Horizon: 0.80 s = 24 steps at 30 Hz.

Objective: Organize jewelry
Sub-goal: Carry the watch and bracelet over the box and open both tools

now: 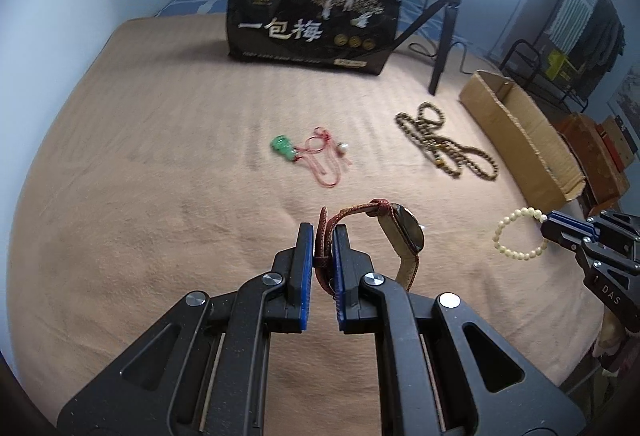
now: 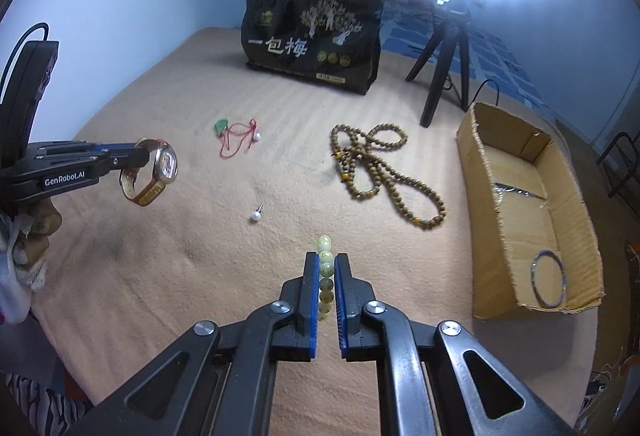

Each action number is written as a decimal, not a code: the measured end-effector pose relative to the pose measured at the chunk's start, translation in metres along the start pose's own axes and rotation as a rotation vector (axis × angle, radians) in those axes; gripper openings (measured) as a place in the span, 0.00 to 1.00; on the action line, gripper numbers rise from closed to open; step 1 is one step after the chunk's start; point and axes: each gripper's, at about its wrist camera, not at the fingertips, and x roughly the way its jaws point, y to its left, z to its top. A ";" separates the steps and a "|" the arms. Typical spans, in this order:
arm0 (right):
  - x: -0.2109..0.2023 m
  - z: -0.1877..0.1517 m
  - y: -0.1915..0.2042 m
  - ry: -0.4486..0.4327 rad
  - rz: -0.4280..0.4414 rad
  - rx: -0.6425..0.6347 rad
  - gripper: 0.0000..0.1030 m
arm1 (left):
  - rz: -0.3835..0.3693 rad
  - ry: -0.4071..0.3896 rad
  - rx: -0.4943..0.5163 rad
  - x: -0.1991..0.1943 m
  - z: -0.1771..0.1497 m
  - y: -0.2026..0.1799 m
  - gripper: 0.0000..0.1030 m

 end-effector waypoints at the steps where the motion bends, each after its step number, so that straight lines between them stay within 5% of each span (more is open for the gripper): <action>1: -0.003 0.000 -0.002 -0.005 -0.002 0.002 0.05 | -0.006 -0.003 0.003 -0.002 0.001 -0.003 0.07; 24: -0.064 -0.002 -0.111 -0.130 -0.106 0.138 0.05 | -0.143 -0.029 0.123 -0.004 0.032 -0.118 0.07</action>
